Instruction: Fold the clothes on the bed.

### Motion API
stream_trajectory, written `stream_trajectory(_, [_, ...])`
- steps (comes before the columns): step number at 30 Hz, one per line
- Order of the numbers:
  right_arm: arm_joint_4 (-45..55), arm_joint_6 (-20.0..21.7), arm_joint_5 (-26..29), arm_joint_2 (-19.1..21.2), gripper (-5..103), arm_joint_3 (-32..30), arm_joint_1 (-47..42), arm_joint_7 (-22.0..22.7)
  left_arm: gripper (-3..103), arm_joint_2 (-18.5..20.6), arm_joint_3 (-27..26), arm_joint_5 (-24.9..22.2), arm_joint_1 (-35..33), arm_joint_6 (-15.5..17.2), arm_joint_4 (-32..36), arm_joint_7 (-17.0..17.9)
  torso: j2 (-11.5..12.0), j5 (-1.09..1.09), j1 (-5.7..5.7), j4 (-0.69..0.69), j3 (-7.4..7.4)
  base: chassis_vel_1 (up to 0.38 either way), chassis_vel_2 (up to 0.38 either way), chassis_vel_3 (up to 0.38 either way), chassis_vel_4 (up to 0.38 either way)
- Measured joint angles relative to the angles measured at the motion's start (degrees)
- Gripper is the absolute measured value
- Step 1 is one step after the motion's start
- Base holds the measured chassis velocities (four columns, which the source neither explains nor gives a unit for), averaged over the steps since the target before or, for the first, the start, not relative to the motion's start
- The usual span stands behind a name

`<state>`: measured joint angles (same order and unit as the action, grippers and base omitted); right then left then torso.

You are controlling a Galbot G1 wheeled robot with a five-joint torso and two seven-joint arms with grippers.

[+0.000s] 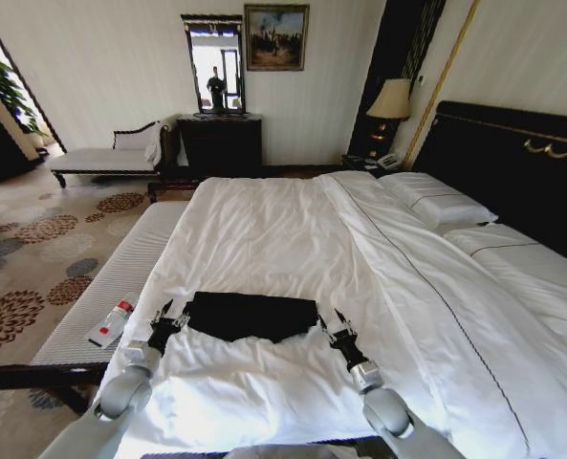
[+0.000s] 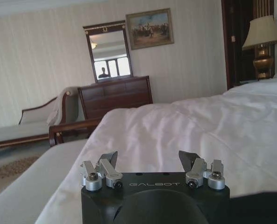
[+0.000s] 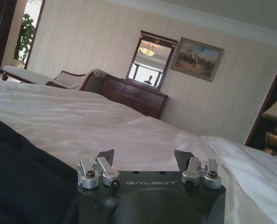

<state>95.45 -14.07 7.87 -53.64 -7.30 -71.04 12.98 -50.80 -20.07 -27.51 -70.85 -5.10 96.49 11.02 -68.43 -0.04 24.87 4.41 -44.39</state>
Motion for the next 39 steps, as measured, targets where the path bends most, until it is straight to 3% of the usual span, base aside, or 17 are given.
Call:
stream_trajectory(3, [-7.5,0.2,-2.7,0.8,86,3.7,10.0,-2.6,92,0.2,7.9,-0.2,10.3,1.7,-6.0,0.5,0.0,-0.02,0.04,0.02,-0.02,0.000,0.000,0.000,0.000])
stream_trajectory(4, [-7.5,0.2,-2.7,0.8,86,3.7,10.0,-2.6,92,0.2,7.9,-0.2,10.3,1.7,-6.0,0.5,0.0,-0.02,0.04,0.02,-0.02,0.000,0.000,0.000,0.000])
stream_trajectory(6, [-12.1,-0.7,-5.7,0.7,96,5.9,14.7,-3.6,97,1.0,12.4,-0.2,14.3,1.7,-9.3,-0.5,0.0,0.02,0.04,0.02,-0.02,0.000,0.000,0.000,0.000])
stream_trajectory(8, [-17.4,-3.7,-11.8,-0.1,100,7.6,18.9,-4.9,99,2.0,16.3,-0.1,17.5,1.1,-12.6,-2.4,0.0,0.00,0.02,0.02,-0.02,0.000,0.000,0.000,0.000])
stream_trajectory(9, [-17.4,-3.7,-11.8,-0.1,100,7.6,18.9,-4.9,99,2.0,16.3,-0.1,17.5,1.1,-12.6,-2.4,0.0,0.00,0.02,0.02,-0.02,0.000,0.000,0.000,0.000])
stream_trajectory(12, [-24.7,-9.5,-22.9,-1.7,100,8.4,23.2,-6.7,100,2.0,18.8,0.2,19.7,0.1,-16.4,-4.1,0.0,-0.01,0.01,-0.02,-0.01,0.000,0.000,0.000,0.000])
stream_trajectory(16, [-27.8,-12.9,-28.5,-3.2,100,8.6,24.4,-7.6,100,1.5,19.4,0.2,20.2,-0.3,-17.8,-5.0,0.0,-0.01,0.02,0.00,-0.01,0.000,0.000,0.000,0.000])
stream_trajectory(27, [-23.9,-19.6,-40.2,-2.8,100,9.5,20.6,-8.4,100,5.1,18.4,0.4,15.2,-1.7,-15.9,-6.7,0.0,0.00,0.00,0.01,0.01,0.000,0.000,0.000,0.000])
stream_trajectory(31, [-20.0,-22.8,-44.1,-1.2,100,9.7,18.0,-8.5,100,8.0,16.0,0.1,10.0,-2.5,-12.0,-6.9,0.0,0.01,0.00,0.01,0.01,0.000,0.000,0.000,0.000])
stream_trajectory(39, [-10.5,-24.7,-46.3,3.9,100,8.5,12.4,-8.5,100,12.4,10.8,-1.0,-1.7,-4.1,-3.9,-7.3,0.0,-0.01,-0.01,0.00,0.02,0.000,0.000,0.000,0.000])
